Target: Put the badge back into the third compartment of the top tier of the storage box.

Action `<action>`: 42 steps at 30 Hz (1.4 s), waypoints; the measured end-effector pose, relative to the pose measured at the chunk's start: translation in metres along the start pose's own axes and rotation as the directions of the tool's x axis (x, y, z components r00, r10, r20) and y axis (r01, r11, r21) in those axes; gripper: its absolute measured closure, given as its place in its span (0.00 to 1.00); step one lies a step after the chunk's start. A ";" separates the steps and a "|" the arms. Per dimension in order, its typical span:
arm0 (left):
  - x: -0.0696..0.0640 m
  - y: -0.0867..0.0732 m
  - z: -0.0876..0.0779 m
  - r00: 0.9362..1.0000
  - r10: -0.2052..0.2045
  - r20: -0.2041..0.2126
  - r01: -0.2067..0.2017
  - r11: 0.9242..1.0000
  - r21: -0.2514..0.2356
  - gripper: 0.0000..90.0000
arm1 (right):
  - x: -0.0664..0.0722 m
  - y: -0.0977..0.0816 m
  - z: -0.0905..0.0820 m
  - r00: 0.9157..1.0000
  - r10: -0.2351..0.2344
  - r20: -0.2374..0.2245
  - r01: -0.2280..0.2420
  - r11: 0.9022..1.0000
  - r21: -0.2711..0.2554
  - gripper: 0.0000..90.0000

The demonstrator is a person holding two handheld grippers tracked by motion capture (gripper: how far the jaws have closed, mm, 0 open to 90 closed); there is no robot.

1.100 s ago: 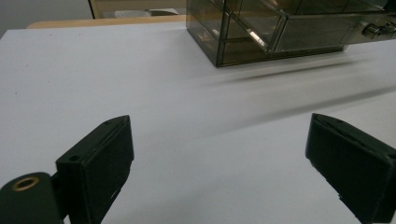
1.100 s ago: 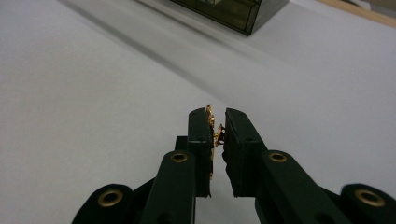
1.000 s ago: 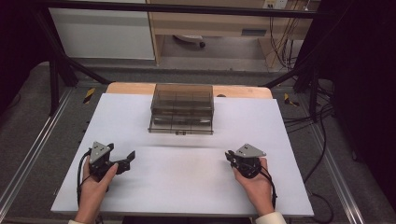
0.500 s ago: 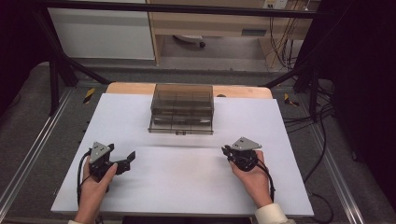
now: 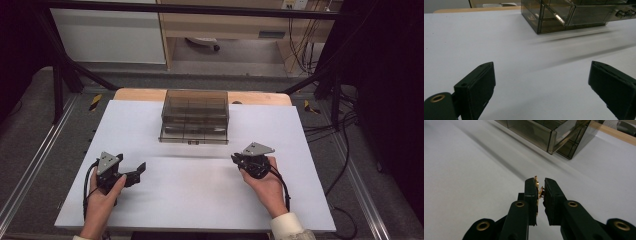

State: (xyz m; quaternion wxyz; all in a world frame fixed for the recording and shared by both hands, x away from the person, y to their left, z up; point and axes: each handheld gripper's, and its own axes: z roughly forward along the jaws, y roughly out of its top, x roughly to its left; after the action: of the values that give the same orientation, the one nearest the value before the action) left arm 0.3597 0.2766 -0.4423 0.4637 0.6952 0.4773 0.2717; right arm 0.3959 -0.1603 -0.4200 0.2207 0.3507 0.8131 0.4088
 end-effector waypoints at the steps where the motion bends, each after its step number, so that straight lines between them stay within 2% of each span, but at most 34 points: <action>1: 0.001 0.000 -0.001 1.000 -0.005 0.001 0.005 1.000 -0.003 0.08 | 0.000 0.001 0.000 1.000 0.008 -0.005 -0.008 1.000 -0.002 0.90; 6: 0.001 0.001 -0.001 1.000 -0.008 -0.001 0.008 1.000 -0.008 0.08 | 0.002 0.008 0.002 1.000 -0.006 -0.011 0.006 1.000 -0.004 0.90; 11: 0.001 0.001 -0.001 1.000 0.001 0.004 -0.001 1.000 -0.007 0.08 | 0.002 0.011 0.002 0.999 0.009 -0.038 -0.009 1.000 0.003 0.90; 15: 0.002 0.000 0.000 1.000 -0.009 0.011 0.009 1.000 -0.001 0.08 | 0.003 0.014 0.001 0.999 0.015 -0.045 -0.015 1.000 -0.005 0.90; 20: 0.002 0.000 -0.001 1.000 -0.009 0.011 0.009 1.000 -0.011 0.08 | 0.004 0.018 0.002 0.999 0.003 -0.047 -0.004 1.000 -0.013 0.90; 25: 0.000 0.000 -0.001 1.000 0.001 0.011 -0.001 1.000 -0.010 0.08 | 0.004 0.022 0.002 0.999 0.009 -0.051 -0.010 1.000 -0.017 0.90; 27: 0.001 0.000 -0.001 1.000 0.009 0.011 -0.009 1.000 -0.011 0.08 | 0.003 0.023 0.001 0.998 0.026 -0.063 -0.028 0.999 -0.029 0.90; 36: 0.001 0.000 -0.001 1.000 0.009 0.008 -0.009 1.000 -0.008 0.08 | 0.001 0.035 0.000 0.998 0.015 -0.055 -0.017 0.999 -0.034 0.90; 38: 0.001 0.000 -0.001 1.000 0.008 0.010 -0.008 1.000 -0.006 0.08 | 0.001 0.036 0.000 0.998 0.019 -0.053 -0.021 0.999 -0.037 0.90; 39: 0.000 0.000 -0.001 1.000 0.005 0.013 -0.005 1.000 -0.006 0.08 | 0.000 0.035 0.000 0.998 0.039 -0.055 -0.042 0.998 -0.046 0.90; 42: 0.000 0.000 -0.001 1.000 0.003 0.019 -0.003 1.000 -0.008 0.08 | 0.001 0.035 0.001 0.997 0.043 -0.059 -0.046 0.998 -0.047 0.90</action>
State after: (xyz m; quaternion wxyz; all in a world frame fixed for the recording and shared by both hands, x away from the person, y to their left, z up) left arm 0.3592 0.2772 -0.4419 0.4709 0.6965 0.4706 0.2676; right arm 0.4099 -0.1446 -0.3915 0.1963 0.3512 0.8011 0.4431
